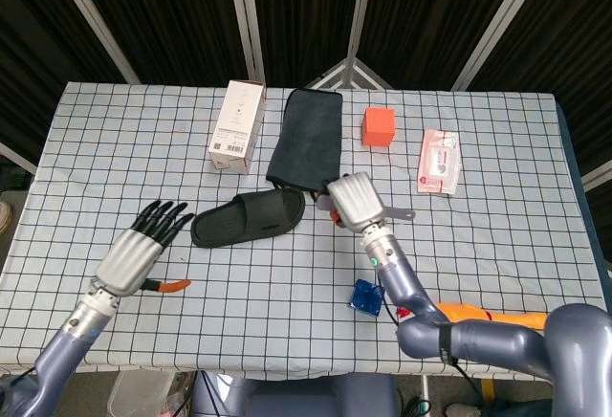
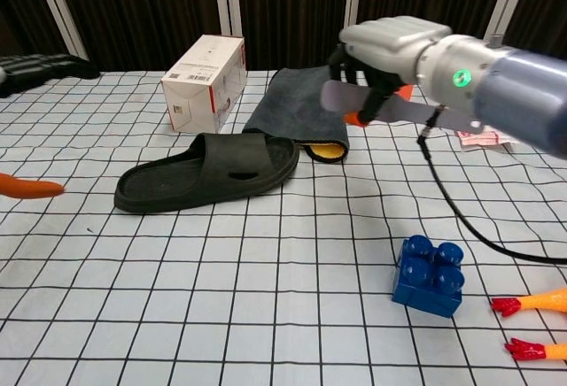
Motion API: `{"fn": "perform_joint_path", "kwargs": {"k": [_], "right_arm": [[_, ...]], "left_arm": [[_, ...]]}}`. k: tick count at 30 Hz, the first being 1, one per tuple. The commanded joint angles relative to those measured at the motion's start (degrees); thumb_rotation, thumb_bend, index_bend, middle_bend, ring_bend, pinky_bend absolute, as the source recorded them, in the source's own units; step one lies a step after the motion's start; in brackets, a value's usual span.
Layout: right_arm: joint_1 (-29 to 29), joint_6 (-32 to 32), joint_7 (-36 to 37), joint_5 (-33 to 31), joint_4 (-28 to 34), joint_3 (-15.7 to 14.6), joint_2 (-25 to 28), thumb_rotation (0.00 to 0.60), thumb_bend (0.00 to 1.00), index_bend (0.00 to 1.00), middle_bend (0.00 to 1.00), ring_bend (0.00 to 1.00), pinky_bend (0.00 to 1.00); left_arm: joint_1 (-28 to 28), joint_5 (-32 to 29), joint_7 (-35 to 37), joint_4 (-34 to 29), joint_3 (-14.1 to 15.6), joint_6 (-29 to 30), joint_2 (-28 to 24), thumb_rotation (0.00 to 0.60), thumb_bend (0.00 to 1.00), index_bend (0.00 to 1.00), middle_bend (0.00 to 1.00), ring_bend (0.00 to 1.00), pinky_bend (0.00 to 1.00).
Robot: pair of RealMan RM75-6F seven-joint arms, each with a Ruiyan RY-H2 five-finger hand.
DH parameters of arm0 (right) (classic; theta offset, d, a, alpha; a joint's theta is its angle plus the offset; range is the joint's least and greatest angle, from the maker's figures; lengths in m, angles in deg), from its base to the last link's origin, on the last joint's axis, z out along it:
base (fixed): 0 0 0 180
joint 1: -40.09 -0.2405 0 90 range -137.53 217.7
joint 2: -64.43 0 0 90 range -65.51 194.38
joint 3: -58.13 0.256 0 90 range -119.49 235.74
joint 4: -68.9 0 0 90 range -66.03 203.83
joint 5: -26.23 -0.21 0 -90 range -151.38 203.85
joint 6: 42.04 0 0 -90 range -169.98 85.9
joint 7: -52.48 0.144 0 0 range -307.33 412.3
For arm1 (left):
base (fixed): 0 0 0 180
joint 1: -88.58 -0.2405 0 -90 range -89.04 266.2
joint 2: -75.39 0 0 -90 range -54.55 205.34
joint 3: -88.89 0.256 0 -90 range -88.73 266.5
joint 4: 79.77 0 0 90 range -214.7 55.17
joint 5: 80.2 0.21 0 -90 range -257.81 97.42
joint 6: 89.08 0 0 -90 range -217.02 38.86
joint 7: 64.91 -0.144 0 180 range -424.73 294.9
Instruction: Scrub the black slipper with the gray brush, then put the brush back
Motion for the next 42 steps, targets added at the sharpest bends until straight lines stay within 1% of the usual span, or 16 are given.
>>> {"fn": "perform_joint_path", "kwargs": {"k": [1,3,6,9,12,16,21,25,32,34,36,37,39,42], "right_arm": [[5.03,-2.08,-0.31,-2.19,4.26,-4.14,5.57,0.6,0.66,0.83,0.62,0.57,0.64],[6.3,-1.9,-0.21,-2.19,4.44,-5.76,6.9,0.6,0.66,0.83,0.62,0.57,0.64],[7.92,-2.08,-0.74,0.69,3.06,-9.17,8.15,0.6,0.66,0.83,0.62,0.57,0.64],[9.66,-1.6,0.09,1.61,2.3,-11.5,8.89,0.6,0.66,0.83,0.62,0.57,0.64],[10.45,-0.02,0.4,2.18,1.34,-13.24,9.27,0.6,0.66,0.83,0.62,0.57,0.64],[10.78,3.93,2.72,3.66,1.12,-14.9,9.5,0.6,0.67,0.83,0.62,0.57,0.64],[9.49,10.49,2.95,5.5,2.27,-17.42,10.97,0.6,0.67,0.83,0.62,0.57,0.64],[8.66,12.76,2.43,5.97,3.77,-18.08,11.95,0.6,0.67,0.83,0.62,0.57,0.64],[8.04,14.32,3.29,6.33,3.91,-17.73,12.46,0.6,0.67,0.82,0.62,0.57,0.64],[7.95,14.64,3.62,6.57,3.47,-17.65,12.55,0.6,0.67,0.8,0.62,0.57,0.64],[7.81,14.91,3.88,6.75,3.06,-17.51,12.7,0.6,0.67,0.75,0.6,0.57,0.64],[7.72,14.93,4.01,6.9,2.9,-17.35,12.83,0.6,0.67,0.7,0.57,0.56,0.64],[7.62,14.95,4.18,7.07,2.77,-17.16,13.01,0.6,0.67,0.56,0.51,0.54,0.64],[7.16,15.51,4.48,7.68,2.43,-16.87,13.68,0.6,0.67,0.4,0.46,0.51,0.64]], "left_arm": [[-4.84,0.46,1.94,-0.37,2.56,4.23,-2.45,0.361,0.18,0.0,0.0,0.0,0.05],[-6.47,0.58,3.6,0.69,3.35,5.42,-2.46,0.361,0.18,0.0,0.0,0.0,0.05],[-8.35,0.21,6.17,2.95,4.03,6.21,-1.99,0.362,0.18,0.0,0.0,0.0,0.05],[-9.28,-0.14,8.17,5.12,4.03,6.18,-1.47,0.362,0.17,0.0,0.0,0.0,0.05],[-9.38,0.17,9.56,5.93,3.55,6.15,-1.53,0.362,0.17,0.0,0.0,0.0,0.05],[-9.27,0.74,9.92,6.61,3.17,5.46,-1.22,0.363,0.17,0.0,0.0,0.0,0.05],[-9.24,1.21,9.47,6.95,2.83,4.47,-0.6,0.361,0.17,0.0,0.0,0.0,0.05],[-9.14,0.79,8.92,7.15,2.27,3.3,-0.05,0.363,0.17,0.0,0.0,0.0,0.05],[-9.19,0.46,8.56,7.3,1.49,2.16,0.35,0.362,0.17,0.0,0.0,0.0,0.05],[-9.26,0.35,8.55,7.34,1.31,1.92,0.38,0.362,0.17,0.0,0.0,0.0,0.05],[-9.31,0.24,8.56,7.39,1.11,1.68,0.41,0.364,0.17,0.0,0.0,0.0,0.05],[-9.35,0.17,8.58,7.41,1.0,1.6,0.42,0.364,0.17,0.0,0.0,0.0,0.05],[-9.39,0.09,8.58,7.46,0.87,1.54,0.43,0.364,0.17,0.0,0.0,0.0,0.05],[-9.39,-0.11,8.72,7.5,0.64,0.99,0.45,0.364,0.18,0.0,0.0,0.0,0.05]]}}
